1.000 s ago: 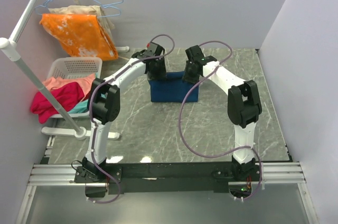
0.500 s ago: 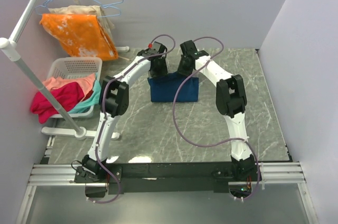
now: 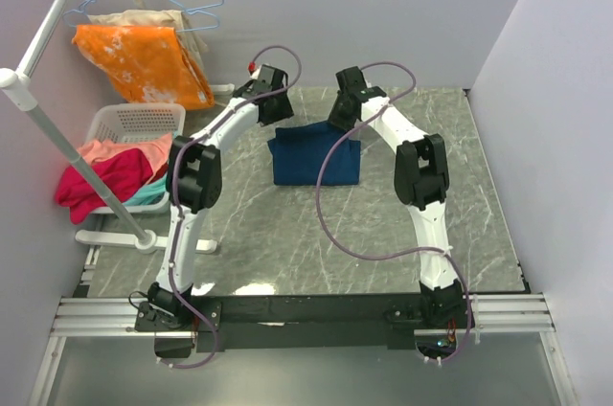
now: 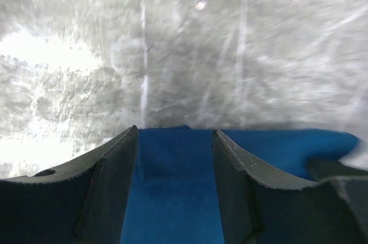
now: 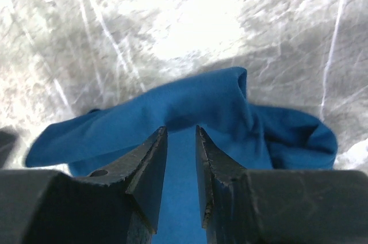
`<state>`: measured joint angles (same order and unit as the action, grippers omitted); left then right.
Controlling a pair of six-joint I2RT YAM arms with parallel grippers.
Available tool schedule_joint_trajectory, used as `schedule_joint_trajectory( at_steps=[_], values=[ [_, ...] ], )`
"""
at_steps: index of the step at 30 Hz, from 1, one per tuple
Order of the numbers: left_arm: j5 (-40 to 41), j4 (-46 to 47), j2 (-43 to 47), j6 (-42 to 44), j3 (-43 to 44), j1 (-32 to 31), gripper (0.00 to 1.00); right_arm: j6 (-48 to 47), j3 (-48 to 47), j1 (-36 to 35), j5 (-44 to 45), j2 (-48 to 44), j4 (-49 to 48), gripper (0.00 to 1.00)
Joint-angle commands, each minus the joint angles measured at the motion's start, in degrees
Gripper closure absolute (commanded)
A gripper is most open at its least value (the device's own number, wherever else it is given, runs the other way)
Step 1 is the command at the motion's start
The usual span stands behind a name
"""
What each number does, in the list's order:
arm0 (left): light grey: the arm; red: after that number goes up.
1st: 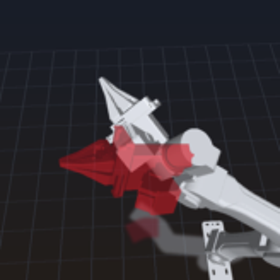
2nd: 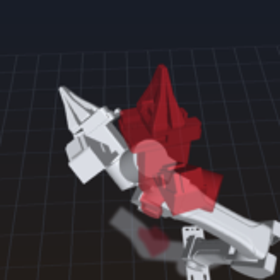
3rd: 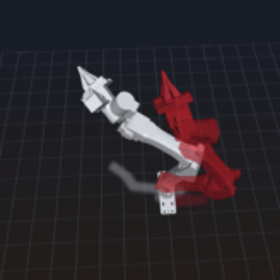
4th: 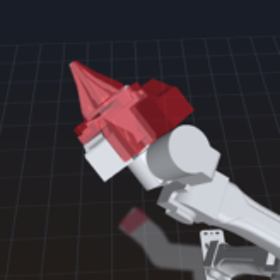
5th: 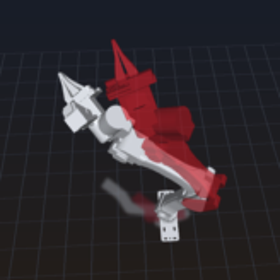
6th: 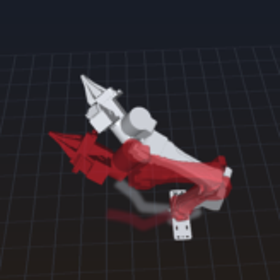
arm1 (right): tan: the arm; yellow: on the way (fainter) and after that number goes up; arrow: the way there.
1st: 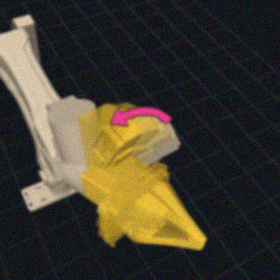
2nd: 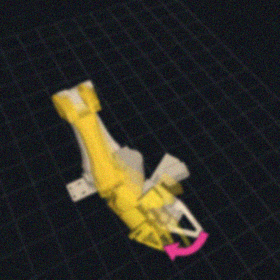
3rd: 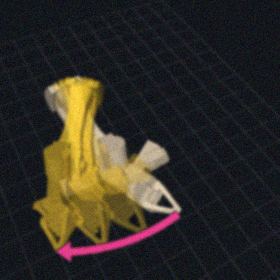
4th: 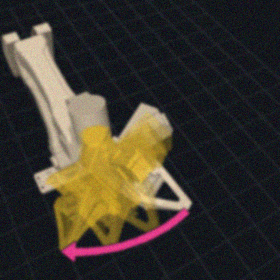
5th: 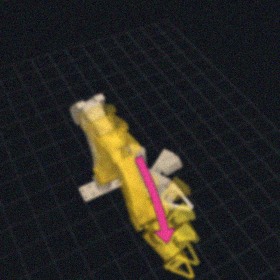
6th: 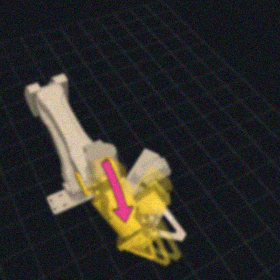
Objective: Fold and stack the t-shirts
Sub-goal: Fold the tshirt, then neatly place the folded tshirt to the corner
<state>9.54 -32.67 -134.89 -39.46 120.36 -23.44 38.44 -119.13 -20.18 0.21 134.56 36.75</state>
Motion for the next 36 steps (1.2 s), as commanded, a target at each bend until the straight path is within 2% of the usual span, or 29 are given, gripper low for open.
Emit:
schedule_joint_trajectory(
  at_steps=[1,8,12,15,22,27,30,32,36],
  values=[
    [-0.39,3.05,8.75,2.54,-1.69,-0.99,0.39,1.11,-2.33,0.76,-0.03,1.14,-1.15,0.66],
    [-5.05,-0.82,11.40,6.15,-5.66,-3.01,0.40,1.38,-6.11,1.73,-0.03,3.78,0.69,0.66],
    [-5.06,-3.80,8.95,5.98,-4.96,-4.07,0.40,0.85,-6.11,2.08,0.49,3.43,0.60,0.66],
    [-4.45,-7.23,3.87,3.97,-1.19,-4.07,0.40,-0.20,-6.03,2.34,1.11,1.50,1.22,0.67],
    [-0.41,-11.54,-3.80,-0.70,4.71,-2.14,0.41,-2.05,4.24,2.26,3.04,-9.31,0.60,0.65],
    [0.48,-14.88,-7.22,-0.88,7.69,-1.08,0.42,-2.84,11.36,2.26,5.76,-16.78,2.09,0.63],
    [0.30,-14.63,-5.84,-0.62,4.56,-0.91,0.43,-3.45,16.55,2.34,7.26,-20.21,2.79,0.62],
    [-0.83,-10.07,-3.29,-0.27,0.87,-0.82,0.43,-3.80,18.40,2.26,7.52,-22.22,2.88,0.60],
    [-2.16,-3.82,6.01,0.88,-8.19,-0.82,0.42,-6.08,23.75,2.60,6.74,-24.78,2.11,0.40]
  ],
)
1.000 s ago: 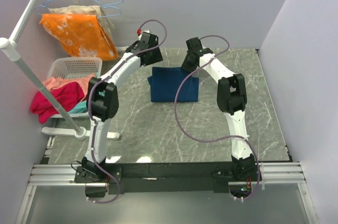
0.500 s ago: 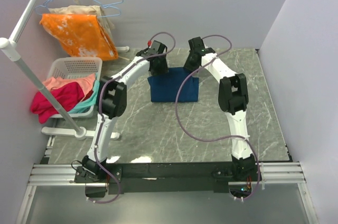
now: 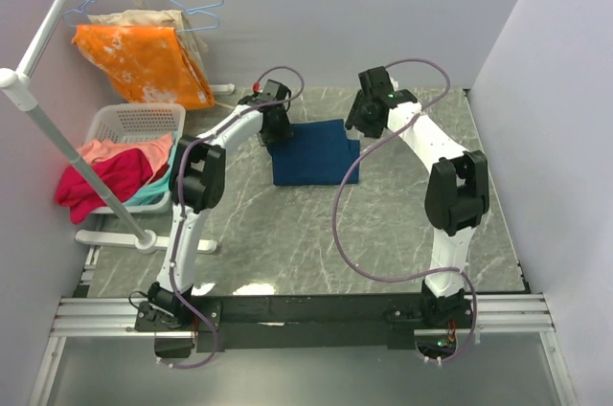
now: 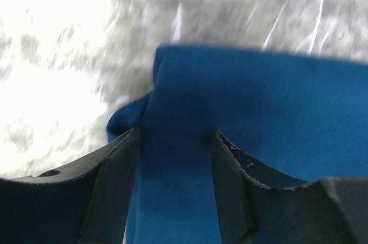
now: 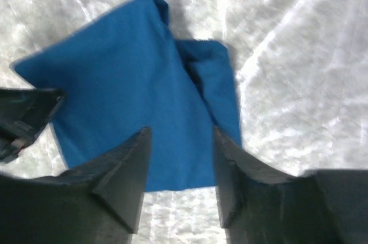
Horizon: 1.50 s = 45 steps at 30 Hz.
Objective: Fold and stack the t-shirts
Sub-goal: Neatly place the folded tshirt to the corner
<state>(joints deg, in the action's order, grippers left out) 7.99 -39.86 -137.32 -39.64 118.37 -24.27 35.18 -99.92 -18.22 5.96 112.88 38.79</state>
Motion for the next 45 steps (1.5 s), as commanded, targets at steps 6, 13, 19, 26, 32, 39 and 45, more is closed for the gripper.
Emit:
schedule_joint_trajectory(
  at_steps=[6,13,19,26,32,39,45],
  values=[
    [1.33,4.70,18.48,1.93,-11.13,0.45,0.40,-3.27,9.30,3.45,-4.55,-3.55,-2.48,0.23],
    [-0.60,4.17,26.92,2.81,-17.02,1.77,0.39,-6.61,10.53,4.24,-8.68,-0.29,-6.78,0.19],
    [-3.15,4.44,32.37,2.90,-21.95,4.32,0.40,-7.32,11.06,4.86,-15.53,2.17,-10.13,0.14],
    [-4.03,4.17,35.89,3.43,-23.88,6.43,0.40,-7.49,10.36,5.56,-17.56,4.62,-9.70,0.12],
    [-4.30,4.17,37.03,3.43,-24.85,7.57,0.40,-7.32,10.88,5.39,-20.10,6.74,-9.69,0.12],
    [-4.30,4.17,37.65,3.60,-25.46,8.45,0.40,-8.28,11.68,3.10,-21.60,8.23,-9.96,0.16],
    [-4.21,4.09,38.26,3.78,-25.90,8.98,0.40,-8.81,8.69,1.17,-22.83,11.74,-8.90,0.20]
  ],
)
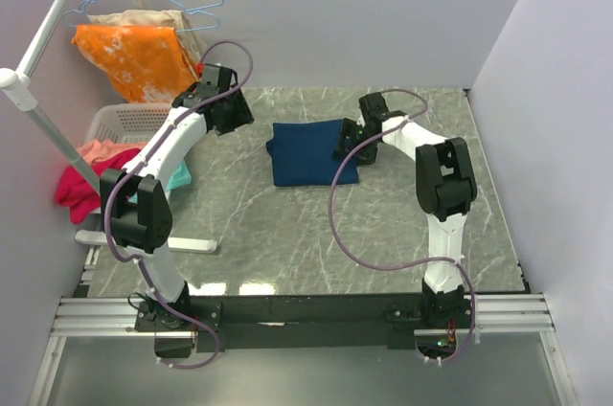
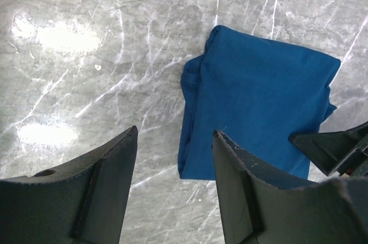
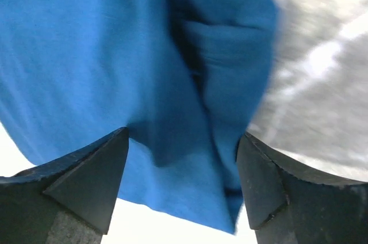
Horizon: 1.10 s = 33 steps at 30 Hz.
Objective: Fold and stack the t-shirts
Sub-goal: Neatly place the folded tshirt to the corner
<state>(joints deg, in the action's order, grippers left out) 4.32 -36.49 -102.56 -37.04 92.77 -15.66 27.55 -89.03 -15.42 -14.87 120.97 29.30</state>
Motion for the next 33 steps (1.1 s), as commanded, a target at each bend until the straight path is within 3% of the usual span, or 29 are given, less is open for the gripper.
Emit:
schedule_joint_trajectory(
  at_steps=[1,4,5,7,8,11,23,33],
  values=[
    [-0.54,0.72,3.68,1.09,-0.48,0.54,0.39,-1.18,-2.63,-1.63,-2.44,4.53,0.67,0.21],
    [-0.27,0.46,4.39,1.18,-0.75,0.81,0.40,-1.01,-4.30,-1.72,-3.67,5.94,1.28,0.33],
    [-0.19,0.28,4.65,1.26,-0.84,0.89,0.40,-1.01,-4.91,-1.72,-3.85,6.21,1.63,0.47],
    [0.16,0.10,5.26,1.18,-1.27,1.07,0.40,-1.01,-5.53,-1.63,-3.67,6.65,2.16,0.64],
    [0.34,0.10,5.53,1.18,-1.36,1.07,0.39,-1.01,-5.97,-1.72,-3.32,6.74,2.69,0.80],
    [0.52,0.10,6.41,1.09,-1.98,1.33,0.39,-1.36,-7.03,-1.72,-0.78,6.48,4.27,1.00],
    [1.48,-1.04,8.43,1.27,-2.77,1.51,0.39,-1.71,-17.39,-0.93,16.00,3.05,11.12,1.00],
    [1.84,-2.27,9.14,1.70,-2.16,1.51,0.39,0.75,-33.38,5.13,22.16,12.27,16.40,1.00]
  ],
)
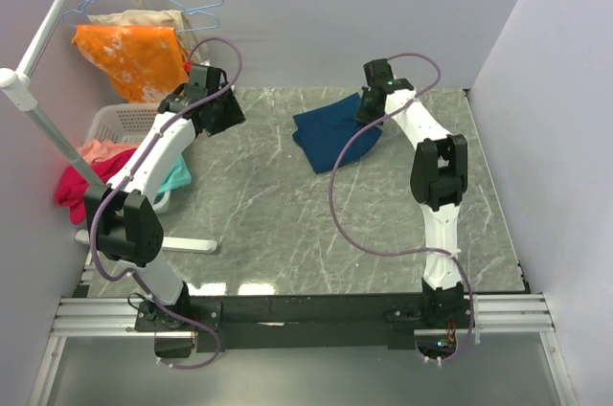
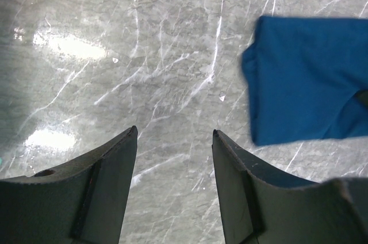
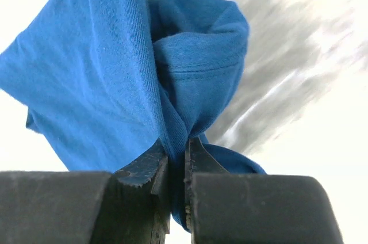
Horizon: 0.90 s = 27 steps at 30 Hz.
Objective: Fold and stack the t-shirts
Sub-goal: Neatly place the folded tshirt to the corner
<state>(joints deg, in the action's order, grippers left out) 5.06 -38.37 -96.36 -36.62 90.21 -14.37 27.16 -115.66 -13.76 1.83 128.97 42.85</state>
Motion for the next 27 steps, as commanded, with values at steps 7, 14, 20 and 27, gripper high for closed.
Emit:
schedule_joint_trajectory(
  at_steps=[7,14,20,27],
  values=[
    [-0.04,-0.83,1.96,1.29,1.63,0.22,0.39,1.58,-13.64,9.71,9.52,7.18,2.43,1.00],
    [-2.68,1.98,0.03,0.32,-0.30,0.22,0.40,-0.43,-12.14,15.77,13.37,5.07,-0.39,1.00],
    [-3.65,2.33,-2.96,0.41,-0.04,0.22,0.40,-5.62,-14.59,19.73,18.30,5.68,-1.80,1.00],
    [-4.01,1.90,-6.29,0.41,2.59,0.22,0.40,-8.35,-16.79,24.21,23.74,6.91,-4.26,1.00]
  ],
)
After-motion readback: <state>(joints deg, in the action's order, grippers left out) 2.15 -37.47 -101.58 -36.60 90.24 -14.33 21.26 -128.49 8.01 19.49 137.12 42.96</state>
